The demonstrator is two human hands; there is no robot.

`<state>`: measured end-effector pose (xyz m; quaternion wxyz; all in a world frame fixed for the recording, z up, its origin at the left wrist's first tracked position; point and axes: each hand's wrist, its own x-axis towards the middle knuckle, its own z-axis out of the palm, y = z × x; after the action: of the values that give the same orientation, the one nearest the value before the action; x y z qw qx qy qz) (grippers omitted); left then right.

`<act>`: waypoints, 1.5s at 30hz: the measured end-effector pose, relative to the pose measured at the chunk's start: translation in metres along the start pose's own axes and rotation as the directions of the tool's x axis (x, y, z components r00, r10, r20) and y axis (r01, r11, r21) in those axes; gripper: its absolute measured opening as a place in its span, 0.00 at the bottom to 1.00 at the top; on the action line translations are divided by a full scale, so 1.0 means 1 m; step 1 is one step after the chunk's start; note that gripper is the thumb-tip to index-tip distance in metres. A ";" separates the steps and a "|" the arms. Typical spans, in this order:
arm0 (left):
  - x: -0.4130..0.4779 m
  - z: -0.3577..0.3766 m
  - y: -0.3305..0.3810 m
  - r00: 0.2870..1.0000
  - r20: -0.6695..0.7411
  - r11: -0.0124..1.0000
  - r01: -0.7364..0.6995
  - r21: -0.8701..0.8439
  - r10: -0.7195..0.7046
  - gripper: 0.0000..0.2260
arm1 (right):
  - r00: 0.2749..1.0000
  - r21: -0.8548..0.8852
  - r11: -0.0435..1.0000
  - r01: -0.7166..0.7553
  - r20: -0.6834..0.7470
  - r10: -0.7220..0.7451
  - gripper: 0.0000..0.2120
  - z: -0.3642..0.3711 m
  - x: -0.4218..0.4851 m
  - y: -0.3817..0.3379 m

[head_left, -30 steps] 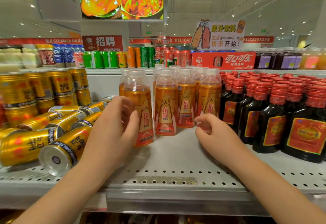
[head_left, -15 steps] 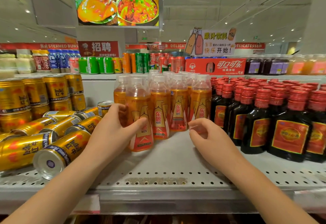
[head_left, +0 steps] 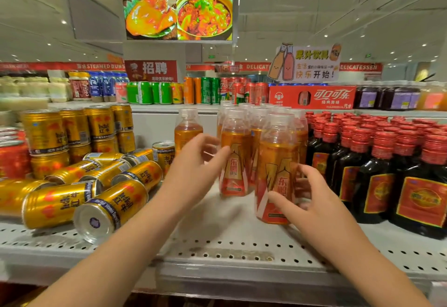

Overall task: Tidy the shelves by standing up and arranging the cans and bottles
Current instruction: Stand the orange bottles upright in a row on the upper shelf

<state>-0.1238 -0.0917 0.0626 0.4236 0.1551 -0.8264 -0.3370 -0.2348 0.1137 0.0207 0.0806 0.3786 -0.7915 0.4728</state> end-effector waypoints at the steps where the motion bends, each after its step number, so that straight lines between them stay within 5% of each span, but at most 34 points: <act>1: 0.007 -0.010 -0.008 0.992 -0.127 0.999 0.008 0.045 -0.002 0.12 | 1.000 -0.003 1.000 -0.002 -0.003 0.002 0.38 0.002 0.001 0.000; 4: 0.022 -0.024 -0.035 0.933 -0.359 0.986 0.089 0.144 -0.031 0.20 | 1.000 -0.003 1.000 -0.026 -0.006 0.026 0.39 0.007 0.003 0.001; 9: 0.040 -0.014 -0.055 0.922 -0.200 0.934 0.351 0.070 -0.332 0.41 | 0.998 0.032 0.997 -0.064 -0.018 0.064 0.37 0.008 0.008 0.008; 19: 0.043 -0.008 -0.046 0.927 -0.135 0.924 0.364 0.114 -0.349 0.28 | 0.974 0.079 0.981 -0.179 0.158 0.164 0.45 0.004 0.028 0.012; 25: 0.005 -0.034 -0.037 0.970 -0.046 0.970 0.241 0.033 -0.239 0.24 | 0.990 0.028 0.991 -0.134 -0.027 0.135 0.38 0.005 0.022 0.022; 31: -0.014 -0.039 -0.022 0.963 0.196 0.957 0.220 -0.190 -0.183 0.25 | 0.981 0.026 0.990 -0.140 -0.135 0.142 0.40 0.007 0.021 0.023; 35: -0.020 -0.017 -0.015 0.989 0.132 0.996 0.079 -0.041 -0.073 0.24 | 0.979 0.049 0.990 -0.133 -0.150 0.139 0.35 0.010 0.019 0.020; 41: -0.014 0.013 -0.002 0.976 0.208 0.993 0.077 -0.090 -0.057 0.30 | 0.972 0.073 0.984 -0.160 -0.160 0.170 0.26 0.006 0.018 0.025; 45: -0.009 0.040 0.011 0.981 0.190 0.997 -0.048 0.063 0.036 0.28 | 0.970 0.070 0.982 -0.175 -0.158 0.184 0.35 0.006 0.018 0.026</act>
<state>-0.1500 -0.0617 0.0482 0.3451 0.1192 -0.8767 -0.3131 -0.2632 0.1062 0.0085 0.0918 0.2674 -0.7998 0.5295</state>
